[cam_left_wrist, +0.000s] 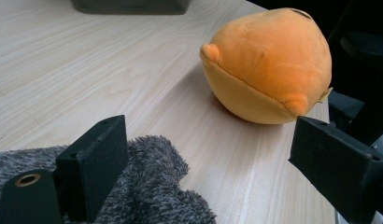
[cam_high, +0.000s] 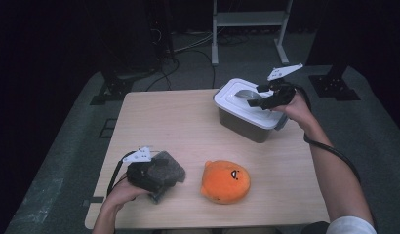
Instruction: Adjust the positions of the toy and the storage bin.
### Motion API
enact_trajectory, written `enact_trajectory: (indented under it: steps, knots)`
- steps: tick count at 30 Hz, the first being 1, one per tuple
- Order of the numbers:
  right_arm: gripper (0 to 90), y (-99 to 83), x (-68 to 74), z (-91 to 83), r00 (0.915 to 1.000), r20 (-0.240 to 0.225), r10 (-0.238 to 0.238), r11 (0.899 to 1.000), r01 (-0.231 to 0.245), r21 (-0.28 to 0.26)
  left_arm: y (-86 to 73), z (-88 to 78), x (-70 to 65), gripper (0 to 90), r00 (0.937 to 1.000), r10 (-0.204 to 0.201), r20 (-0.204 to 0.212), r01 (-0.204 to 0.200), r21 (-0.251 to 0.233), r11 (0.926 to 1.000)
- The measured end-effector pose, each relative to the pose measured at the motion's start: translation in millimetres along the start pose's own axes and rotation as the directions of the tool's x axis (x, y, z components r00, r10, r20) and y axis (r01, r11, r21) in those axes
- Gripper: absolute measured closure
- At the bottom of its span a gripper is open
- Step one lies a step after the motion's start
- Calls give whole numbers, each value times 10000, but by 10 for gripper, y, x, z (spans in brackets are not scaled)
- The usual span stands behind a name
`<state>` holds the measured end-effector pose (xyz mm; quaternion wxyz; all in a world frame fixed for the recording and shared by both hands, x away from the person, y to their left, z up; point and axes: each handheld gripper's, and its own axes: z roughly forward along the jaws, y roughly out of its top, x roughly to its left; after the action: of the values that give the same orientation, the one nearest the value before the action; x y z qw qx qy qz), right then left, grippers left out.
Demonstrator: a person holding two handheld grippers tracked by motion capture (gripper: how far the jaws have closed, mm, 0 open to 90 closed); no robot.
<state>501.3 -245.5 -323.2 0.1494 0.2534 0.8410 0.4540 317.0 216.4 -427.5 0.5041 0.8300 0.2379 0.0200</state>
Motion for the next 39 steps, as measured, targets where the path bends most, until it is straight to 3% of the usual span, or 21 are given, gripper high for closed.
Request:
enact_trajectory:
  steps: [21,39]
  knots:
    - [252,-31,-164,147,9984,505,255,9994,-266,224,-11,-2,10,106,10000,-3,-46,4,45,10000]
    - [572,-65,-159,222,9987,479,149,9997,-159,191,-14,7,8,105,10000,-82,-47,82,110,9999]
